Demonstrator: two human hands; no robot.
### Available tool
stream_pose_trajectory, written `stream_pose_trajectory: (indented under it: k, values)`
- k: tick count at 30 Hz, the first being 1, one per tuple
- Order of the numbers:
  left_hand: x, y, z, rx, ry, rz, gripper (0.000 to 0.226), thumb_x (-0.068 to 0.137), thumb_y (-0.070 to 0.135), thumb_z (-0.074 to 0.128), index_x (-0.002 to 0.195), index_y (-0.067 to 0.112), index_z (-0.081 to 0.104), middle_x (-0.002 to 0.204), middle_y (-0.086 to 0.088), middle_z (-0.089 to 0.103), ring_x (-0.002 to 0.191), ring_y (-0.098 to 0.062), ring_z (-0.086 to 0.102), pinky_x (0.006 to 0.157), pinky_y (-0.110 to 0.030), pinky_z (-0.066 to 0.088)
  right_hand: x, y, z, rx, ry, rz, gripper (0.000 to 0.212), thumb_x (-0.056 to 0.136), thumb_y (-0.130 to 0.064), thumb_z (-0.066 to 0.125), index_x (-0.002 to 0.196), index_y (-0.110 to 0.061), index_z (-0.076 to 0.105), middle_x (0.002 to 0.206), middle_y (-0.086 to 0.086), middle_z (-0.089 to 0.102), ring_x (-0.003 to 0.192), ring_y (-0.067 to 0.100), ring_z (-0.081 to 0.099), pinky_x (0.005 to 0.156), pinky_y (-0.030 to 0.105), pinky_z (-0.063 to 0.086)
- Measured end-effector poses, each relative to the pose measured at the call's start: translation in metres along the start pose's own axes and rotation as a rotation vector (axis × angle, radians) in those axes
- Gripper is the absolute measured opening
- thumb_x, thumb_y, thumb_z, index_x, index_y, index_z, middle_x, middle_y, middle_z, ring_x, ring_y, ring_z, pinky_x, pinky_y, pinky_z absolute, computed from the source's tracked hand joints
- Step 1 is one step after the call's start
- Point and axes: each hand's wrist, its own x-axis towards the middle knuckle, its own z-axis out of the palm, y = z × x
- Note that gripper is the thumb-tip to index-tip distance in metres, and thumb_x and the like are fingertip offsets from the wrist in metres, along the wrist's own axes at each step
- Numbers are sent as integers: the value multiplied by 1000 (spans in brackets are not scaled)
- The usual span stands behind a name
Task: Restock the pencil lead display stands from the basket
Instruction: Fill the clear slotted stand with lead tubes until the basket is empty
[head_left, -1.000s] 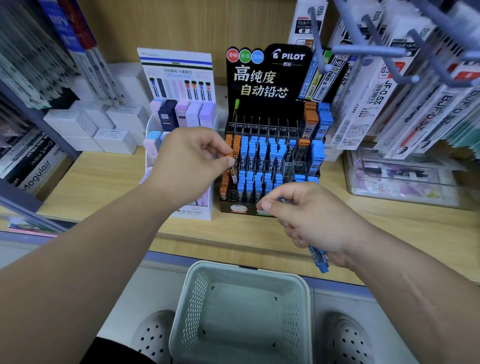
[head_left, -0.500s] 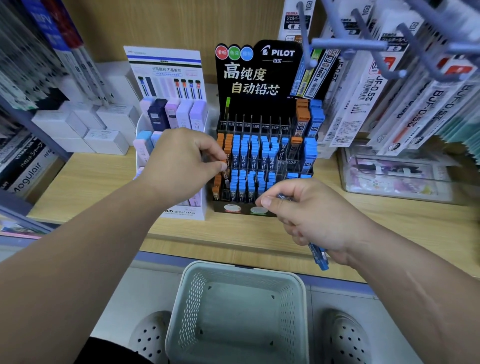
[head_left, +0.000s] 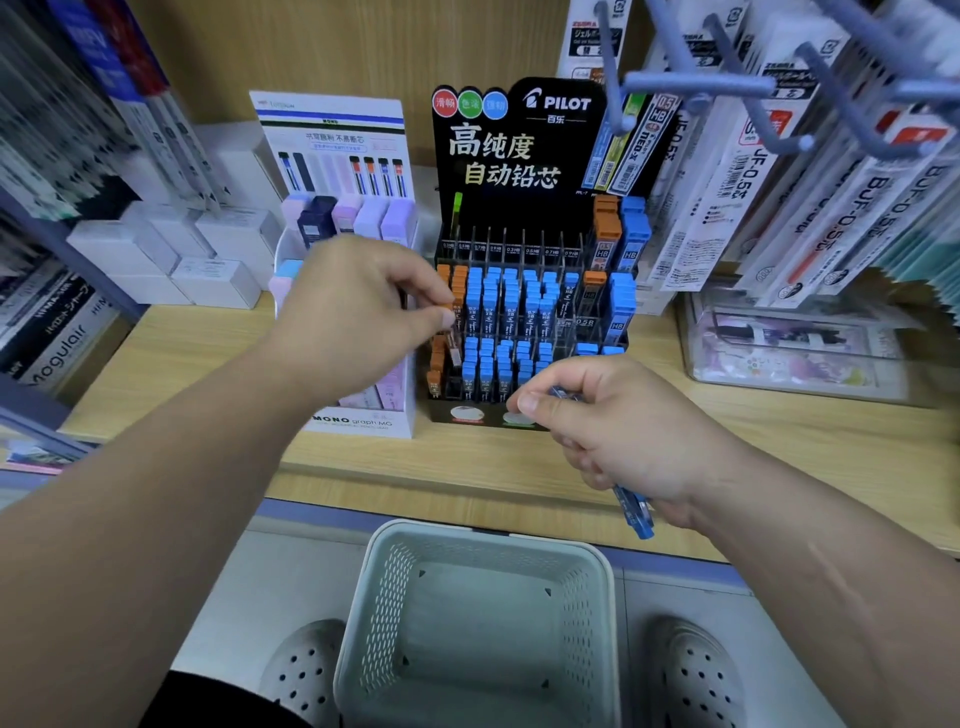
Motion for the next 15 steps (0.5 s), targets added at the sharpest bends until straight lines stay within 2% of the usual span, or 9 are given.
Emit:
stream_pose_trajectory:
  k: [4,15]
  values:
    - [-2,-2,-18,-50,-2,-16,5,81,16,81,82,17,76,41,12,50,39,-8,40,46,-11,36,2,1,2,-8,-4,-5,11,97,-26,68,90,-21,74,61,4,38,51,18,28,47,27,25]
    - [-7,-7,-22,-53,-19,-9,7,80,18,83,81,20,76,45,3,48,40,-9,37,49,-20,37,3,1,9,8,-28,-7,12,98,-24,67,90,-19,74,60,5,35,51,18,25,47,27,22]
